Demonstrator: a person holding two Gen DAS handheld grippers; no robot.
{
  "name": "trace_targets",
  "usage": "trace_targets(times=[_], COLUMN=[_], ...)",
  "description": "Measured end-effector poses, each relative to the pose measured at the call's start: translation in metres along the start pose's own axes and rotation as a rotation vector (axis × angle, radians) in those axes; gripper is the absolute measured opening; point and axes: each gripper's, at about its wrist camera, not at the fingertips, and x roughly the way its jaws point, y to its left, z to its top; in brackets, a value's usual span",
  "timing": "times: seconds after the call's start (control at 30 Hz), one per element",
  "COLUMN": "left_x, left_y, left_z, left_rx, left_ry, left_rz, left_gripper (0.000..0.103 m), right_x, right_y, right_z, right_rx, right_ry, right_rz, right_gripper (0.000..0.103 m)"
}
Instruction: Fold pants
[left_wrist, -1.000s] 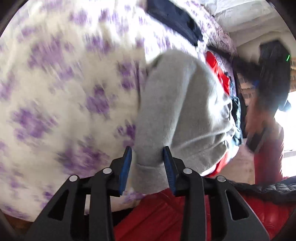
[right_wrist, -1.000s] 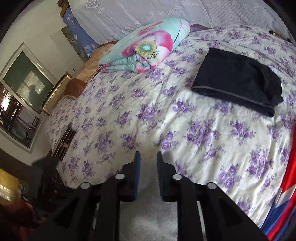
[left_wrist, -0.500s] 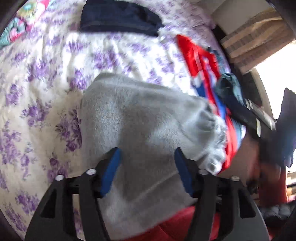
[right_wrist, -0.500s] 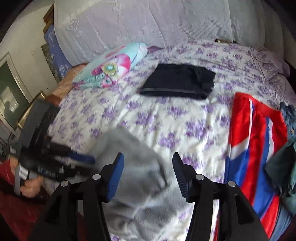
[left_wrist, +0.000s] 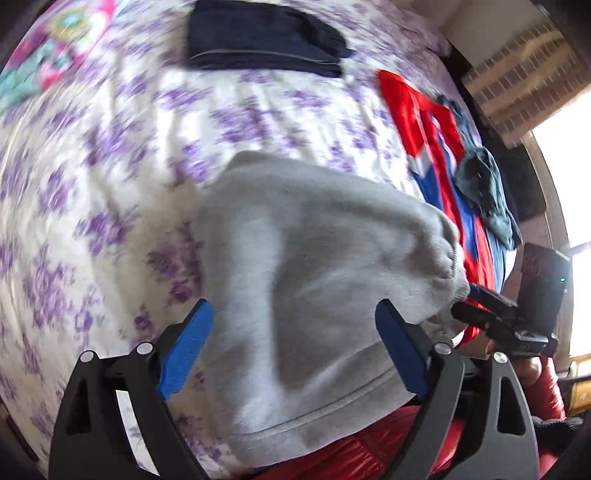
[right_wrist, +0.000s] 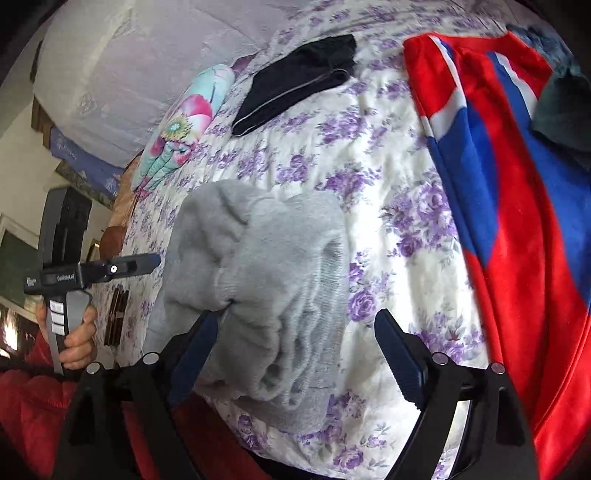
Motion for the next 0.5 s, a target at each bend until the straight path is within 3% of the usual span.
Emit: trace_targets(times=[0.1, 0.2, 0.27, 0.33, 0.5], left_x=[0.006, 0.023, 0.036, 0.047, 0.039], left_y=[0.036, 0.059, 0.062, 0.056, 0.042], left_z=[-0.010, -0.023, -0.031, -0.036, -0.032], left_rx=[-0.156, -0.275, -0.310, -0.315, -0.264], left_ry=[0.034, 0.093, 0.134, 0.162, 0.105], left_rz=[-0.049, -0.120, -0.155, -0.192, -0.158], left_gripper=[0.087, 0.087, 0.087, 0.087, 0.074], right_x=[0.010, 0.027, 0.042, 0.045, 0.028], right_y=[-0.024, -0.030, -0.032, -0.023, 0.022], right_z=[0.007, 0.010, 0.012, 0.015, 0.028], right_rx=[0.154, 0.204, 0.238, 0.200, -0.010], right_ry=[-0.005, 0.030, 0.059, 0.067, 0.088], right_rz=[0.175, 0.280, 0.305, 0.261, 0.220], right_gripper=[0.087, 0.087, 0.083, 0.075, 0.065])
